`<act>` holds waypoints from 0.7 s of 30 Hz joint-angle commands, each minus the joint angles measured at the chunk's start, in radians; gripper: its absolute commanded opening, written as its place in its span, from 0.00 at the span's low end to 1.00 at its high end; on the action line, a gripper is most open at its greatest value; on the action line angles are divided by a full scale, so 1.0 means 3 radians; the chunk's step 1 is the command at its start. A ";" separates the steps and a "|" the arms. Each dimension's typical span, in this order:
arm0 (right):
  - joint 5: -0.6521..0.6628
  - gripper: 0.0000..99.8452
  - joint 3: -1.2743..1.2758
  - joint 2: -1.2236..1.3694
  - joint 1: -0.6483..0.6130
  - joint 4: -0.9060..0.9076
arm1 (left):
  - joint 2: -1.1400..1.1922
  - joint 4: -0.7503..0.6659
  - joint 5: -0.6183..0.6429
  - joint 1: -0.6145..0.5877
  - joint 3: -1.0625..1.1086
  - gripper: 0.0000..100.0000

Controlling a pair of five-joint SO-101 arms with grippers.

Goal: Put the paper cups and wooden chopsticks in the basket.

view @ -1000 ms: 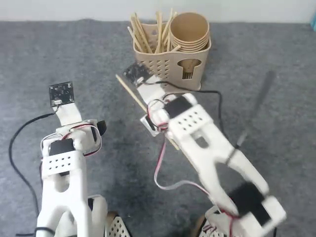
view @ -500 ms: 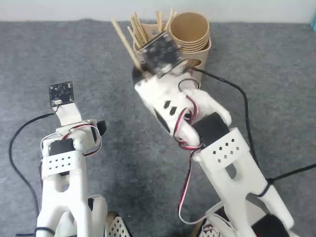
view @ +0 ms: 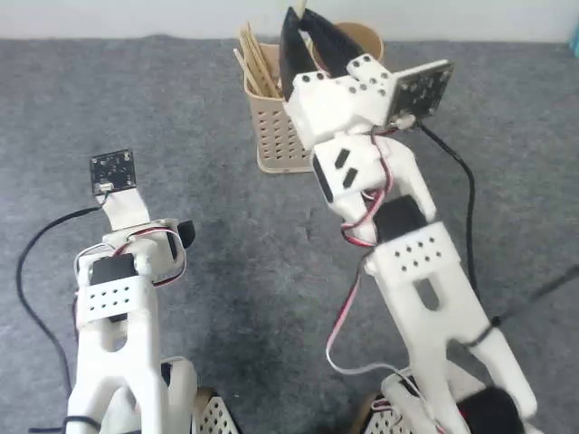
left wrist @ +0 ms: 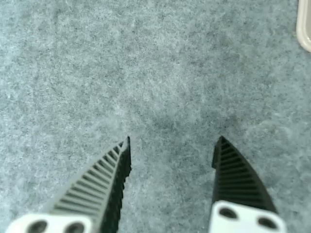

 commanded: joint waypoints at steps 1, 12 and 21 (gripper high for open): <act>-0.0051 0.01 -0.0061 0.0345 0.0130 -0.0422 | -0.0010 -0.0077 0.0020 -0.0015 -0.0105 0.26; -0.0051 0.08 -0.1033 0.1972 0.0396 -0.0995 | -0.0005 -0.0077 0.0020 -0.0015 -0.0105 0.26; -0.0066 0.17 -0.1115 0.1921 0.0330 -0.0448 | -0.0005 -0.0077 0.0020 -0.0015 -0.0110 0.26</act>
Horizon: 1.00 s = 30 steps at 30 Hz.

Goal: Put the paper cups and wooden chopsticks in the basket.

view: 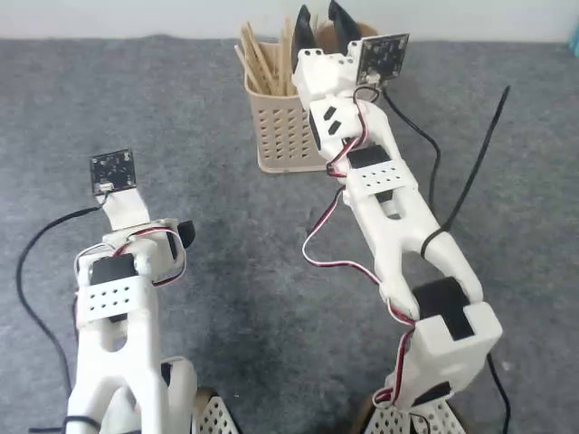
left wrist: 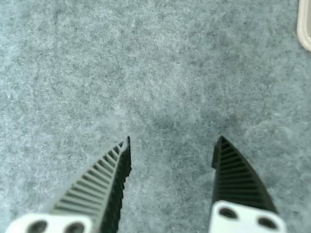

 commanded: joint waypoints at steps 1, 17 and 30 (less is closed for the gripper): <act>-0.0056 0.17 -0.0118 -0.0294 -0.0018 0.0432 | -0.0005 -0.0077 0.0020 -0.0015 -0.0110 0.26; -0.0036 0.01 0.1227 -0.2989 -0.0207 0.1460 | -0.0026 -0.0061 -0.0184 -0.0005 -0.0100 0.19; -0.0051 0.01 0.1299 -0.4565 0.0079 0.3977 | -0.0404 -0.0148 -0.0312 0.0000 0.0110 0.14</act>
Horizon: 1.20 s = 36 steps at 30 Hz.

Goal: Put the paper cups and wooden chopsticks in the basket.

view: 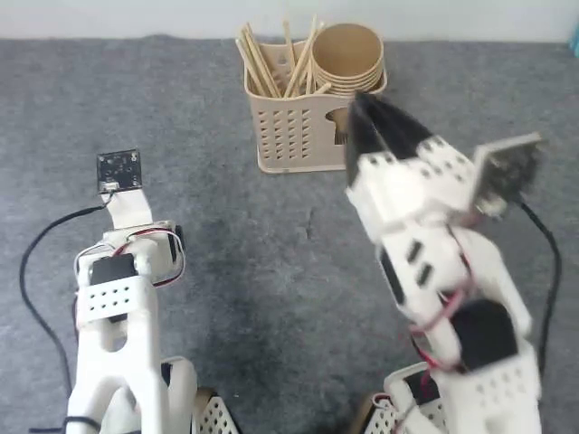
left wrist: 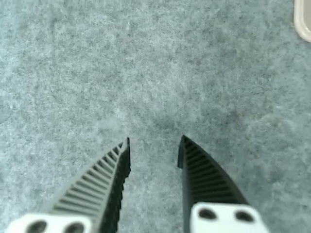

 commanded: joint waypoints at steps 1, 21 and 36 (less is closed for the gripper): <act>-0.0026 0.01 -0.0015 -0.0284 0.0207 0.0627 | -0.0588 -0.0179 -0.0056 0.0000 0.0212 0.14; 0.0302 0.01 0.1504 -0.0540 0.1639 0.1741 | -0.3703 0.0604 -0.0563 0.0235 0.1552 0.13; 0.0634 0.01 0.2695 -0.0534 0.1726 0.1542 | -0.3723 0.0808 -0.0425 0.0220 0.1818 0.01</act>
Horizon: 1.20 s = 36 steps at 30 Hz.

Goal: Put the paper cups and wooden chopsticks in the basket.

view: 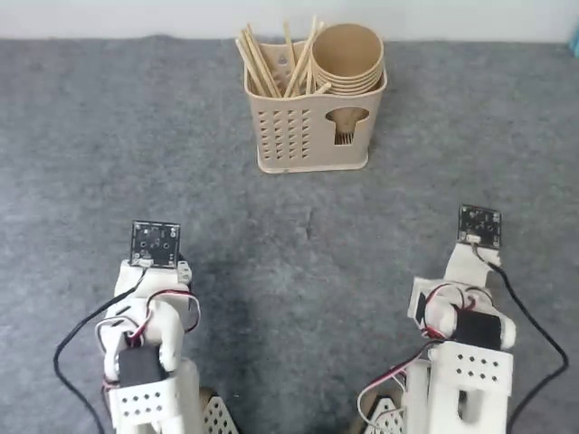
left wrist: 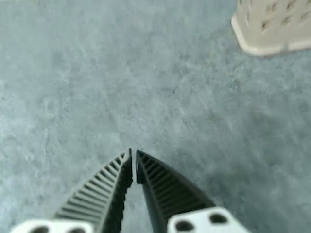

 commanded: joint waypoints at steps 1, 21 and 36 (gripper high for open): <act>0.0066 0.01 0.0138 -0.0054 0.0003 -0.0176 | -0.0061 0.0143 0.0251 -0.0010 -0.0023 0.01; 0.0061 0.01 0.0716 -0.0059 0.0289 -0.0335 | -0.0061 0.0854 0.0281 0.0000 -0.0023 0.01; 0.0061 0.01 0.0711 -0.0059 0.0284 -0.0325 | -0.0061 0.0854 0.0281 -0.0005 -0.0023 0.01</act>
